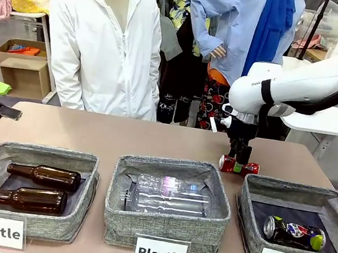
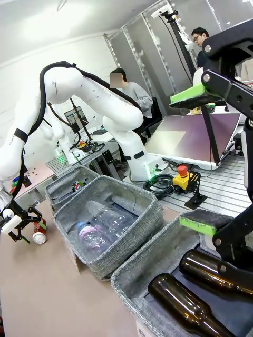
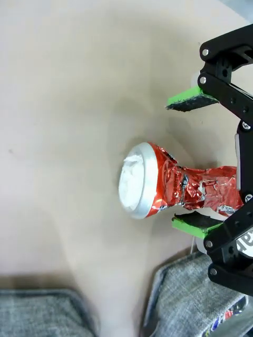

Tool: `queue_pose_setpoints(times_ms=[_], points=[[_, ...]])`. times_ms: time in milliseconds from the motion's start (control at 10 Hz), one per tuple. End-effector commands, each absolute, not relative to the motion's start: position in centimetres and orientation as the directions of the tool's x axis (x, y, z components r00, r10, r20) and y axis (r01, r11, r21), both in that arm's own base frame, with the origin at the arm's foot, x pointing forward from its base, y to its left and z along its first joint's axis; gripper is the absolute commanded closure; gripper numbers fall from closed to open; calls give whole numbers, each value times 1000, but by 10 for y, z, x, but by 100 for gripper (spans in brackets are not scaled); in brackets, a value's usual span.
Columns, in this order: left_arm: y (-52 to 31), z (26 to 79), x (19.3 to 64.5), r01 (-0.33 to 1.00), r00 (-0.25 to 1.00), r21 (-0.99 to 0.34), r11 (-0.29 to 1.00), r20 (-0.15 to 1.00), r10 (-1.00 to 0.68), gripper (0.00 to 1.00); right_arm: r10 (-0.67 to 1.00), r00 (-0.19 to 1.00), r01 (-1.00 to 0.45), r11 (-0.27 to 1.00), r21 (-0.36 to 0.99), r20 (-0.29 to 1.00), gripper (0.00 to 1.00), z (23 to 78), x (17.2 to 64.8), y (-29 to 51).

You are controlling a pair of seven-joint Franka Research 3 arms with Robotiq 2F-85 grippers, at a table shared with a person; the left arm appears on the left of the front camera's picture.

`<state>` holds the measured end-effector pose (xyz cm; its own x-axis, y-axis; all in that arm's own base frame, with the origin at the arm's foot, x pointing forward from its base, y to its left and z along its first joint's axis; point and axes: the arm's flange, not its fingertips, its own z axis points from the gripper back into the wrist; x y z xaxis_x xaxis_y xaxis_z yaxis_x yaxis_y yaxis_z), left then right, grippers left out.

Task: Sort the can waste into the basket.
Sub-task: Pick up the can waste from the table and place it in the right Fabric basket.

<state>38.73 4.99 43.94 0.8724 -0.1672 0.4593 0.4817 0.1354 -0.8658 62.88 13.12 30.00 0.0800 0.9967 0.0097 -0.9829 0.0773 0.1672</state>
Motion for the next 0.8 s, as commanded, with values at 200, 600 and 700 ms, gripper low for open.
queue_pose_setpoints(times_ms=[200, 600, 700], points=[[50, 439, 385, 484, 871, -863, 145, 460, -173, 0, 992, 119, -970, 126, 206, -47, 29, 300, 639, 130], [50, 439, 385, 484, 871, -863, 145, 460, -173, 0, 990, 128, -964, 138, 229, -56, 100, 300, 640, 126], [50, 439, 385, 484, 871, -863, 145, 460, -173, 0, 990, 130, -962, 141, 233, -61, 100, 300, 640, 126]])
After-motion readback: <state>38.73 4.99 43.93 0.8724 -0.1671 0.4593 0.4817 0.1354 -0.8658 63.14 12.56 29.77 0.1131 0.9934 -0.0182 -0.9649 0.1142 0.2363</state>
